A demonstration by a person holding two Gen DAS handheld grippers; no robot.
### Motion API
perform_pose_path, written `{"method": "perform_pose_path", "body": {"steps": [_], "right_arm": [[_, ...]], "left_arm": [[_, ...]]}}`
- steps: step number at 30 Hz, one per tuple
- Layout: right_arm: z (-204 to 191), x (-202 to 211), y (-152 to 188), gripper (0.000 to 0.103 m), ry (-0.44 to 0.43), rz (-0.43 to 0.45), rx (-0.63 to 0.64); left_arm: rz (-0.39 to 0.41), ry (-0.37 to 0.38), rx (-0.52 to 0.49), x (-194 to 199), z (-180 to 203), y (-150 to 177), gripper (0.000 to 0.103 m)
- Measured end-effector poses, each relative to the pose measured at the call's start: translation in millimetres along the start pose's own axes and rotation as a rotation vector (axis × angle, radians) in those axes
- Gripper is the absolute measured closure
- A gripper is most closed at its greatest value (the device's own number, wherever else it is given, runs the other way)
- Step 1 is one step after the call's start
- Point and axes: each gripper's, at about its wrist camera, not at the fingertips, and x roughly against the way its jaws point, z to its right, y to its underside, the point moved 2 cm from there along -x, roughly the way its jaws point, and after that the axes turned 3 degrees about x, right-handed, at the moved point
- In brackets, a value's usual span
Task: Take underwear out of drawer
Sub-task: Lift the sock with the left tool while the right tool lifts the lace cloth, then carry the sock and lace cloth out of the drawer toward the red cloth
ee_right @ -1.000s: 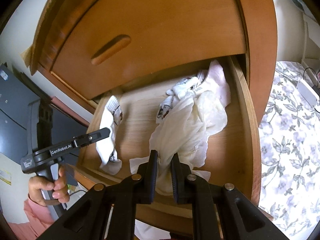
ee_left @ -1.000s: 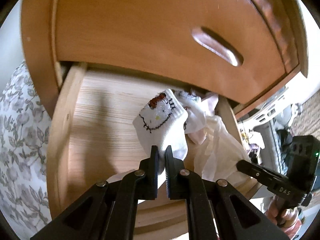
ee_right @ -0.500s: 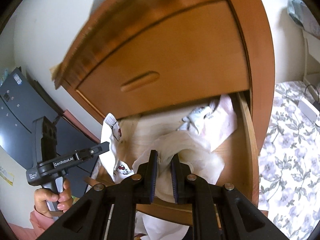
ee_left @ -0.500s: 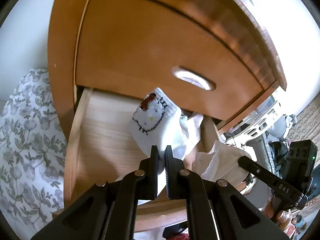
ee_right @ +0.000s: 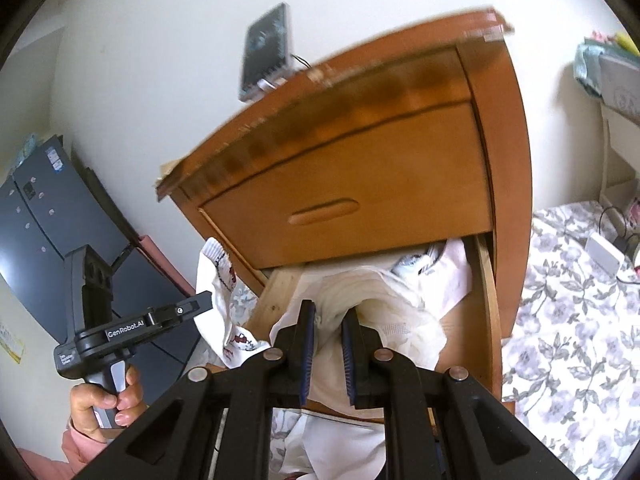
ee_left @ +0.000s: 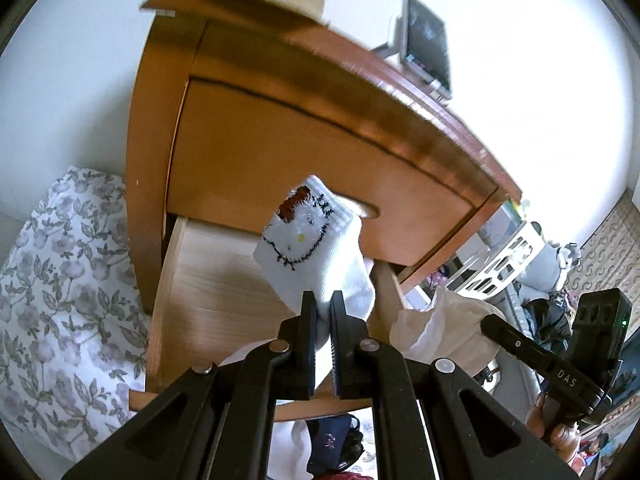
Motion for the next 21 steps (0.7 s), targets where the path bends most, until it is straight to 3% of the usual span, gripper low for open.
{"method": "perform_pose_path", "body": {"steps": [21], "right_arm": [[-50.2, 97.6, 8.2, 0.089, -0.003, 0.131, 0.074]], "left_arm": [[0.116, 0.05, -0.072, 95.7, 56.0, 16.9, 0.097]]}}
